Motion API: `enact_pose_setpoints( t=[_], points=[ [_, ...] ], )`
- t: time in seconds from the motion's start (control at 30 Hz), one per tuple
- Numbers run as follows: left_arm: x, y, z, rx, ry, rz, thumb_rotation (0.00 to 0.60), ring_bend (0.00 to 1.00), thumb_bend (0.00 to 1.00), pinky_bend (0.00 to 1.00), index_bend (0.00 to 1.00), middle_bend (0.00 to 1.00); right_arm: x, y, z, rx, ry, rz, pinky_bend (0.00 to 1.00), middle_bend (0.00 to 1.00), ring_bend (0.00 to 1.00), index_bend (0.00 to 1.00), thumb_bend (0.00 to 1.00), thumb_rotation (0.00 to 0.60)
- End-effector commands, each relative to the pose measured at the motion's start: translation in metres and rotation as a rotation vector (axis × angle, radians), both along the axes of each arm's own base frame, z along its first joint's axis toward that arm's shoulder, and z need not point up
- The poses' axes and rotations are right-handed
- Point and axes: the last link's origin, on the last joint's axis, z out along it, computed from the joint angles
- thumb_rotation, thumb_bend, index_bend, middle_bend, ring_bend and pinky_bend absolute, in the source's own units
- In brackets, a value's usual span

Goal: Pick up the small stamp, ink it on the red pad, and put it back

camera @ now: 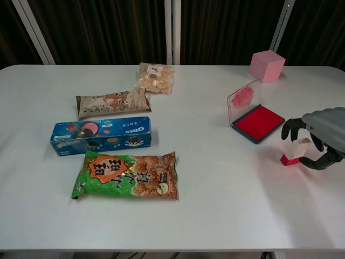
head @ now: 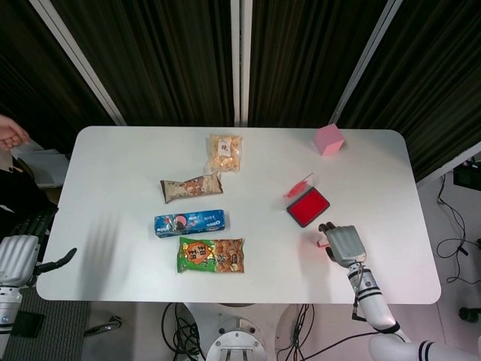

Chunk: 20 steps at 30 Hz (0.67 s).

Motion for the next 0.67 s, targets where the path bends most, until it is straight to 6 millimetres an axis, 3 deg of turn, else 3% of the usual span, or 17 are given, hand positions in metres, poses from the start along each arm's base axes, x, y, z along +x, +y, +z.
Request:
enact_pose_setpoints(
  t=[0.03, 0.1, 0.27, 0.3, 0.4, 0.43, 0.47, 0.67],
  points=[
    [0.0, 0.0, 0.0, 0.0, 0.0, 0.0, 0.197, 0.12, 0.17, 0.21, 0.09, 0.12, 0.0, 0.005, 0.012, -0.008, -0.003, 0.004, 0.76, 0.28, 0.55, 0.2, 0.23, 0.6],
    [0.0, 0.0, 0.001, 0.001, 0.001, 0.001, 0.194, 0.12, 0.17, 0.21, 0.09, 0.12, -0.001, 0.01, 0.026, -0.03, -0.009, 0.01, 0.75, 0.26, 0.53, 0.12, 0.22, 0.6],
    [0.001, -0.001, 0.003, 0.006, 0.004, 0.002, 0.199, 0.12, 0.17, 0.21, 0.09, 0.12, -0.015, 0.037, 0.099, -0.182, -0.05, -0.029, 0.64, 0.17, 0.43, 0.03, 0.19, 0.6],
    [0.002, 0.0, 0.003, 0.006, 0.003, 0.0, 0.198, 0.12, 0.17, 0.21, 0.09, 0.12, -0.02, 0.045, 0.116, -0.213, -0.062, -0.043, 0.58, 0.14, 0.37, 0.02, 0.18, 0.6],
    [0.005, 0.001, 0.006, 0.01, 0.009, -0.007, 0.194, 0.12, 0.17, 0.21, 0.09, 0.12, -0.035, 0.064, 0.151, -0.292, -0.078, -0.058, 0.16, 0.01, 0.07, 0.0, 0.12, 0.6],
    [0.006, 0.001, 0.007, 0.014, 0.011, -0.008, 0.195, 0.12, 0.17, 0.21, 0.09, 0.12, -0.039, 0.069, 0.159, -0.32, -0.081, -0.063, 0.05, 0.0, 0.01, 0.0, 0.1, 0.6],
    [0.006, 0.002, 0.008, 0.018, 0.014, -0.009, 0.196, 0.12, 0.17, 0.21, 0.09, 0.12, -0.042, 0.073, 0.164, -0.346, -0.088, -0.067, 0.0, 0.0, 0.0, 0.0, 0.09, 0.6],
    [0.011, 0.004, 0.01, 0.023, 0.023, -0.019, 0.193, 0.12, 0.17, 0.21, 0.09, 0.12, -0.058, 0.078, 0.173, -0.398, -0.113, -0.116, 0.0, 0.0, 0.0, 0.0, 0.08, 0.6]
  ],
)
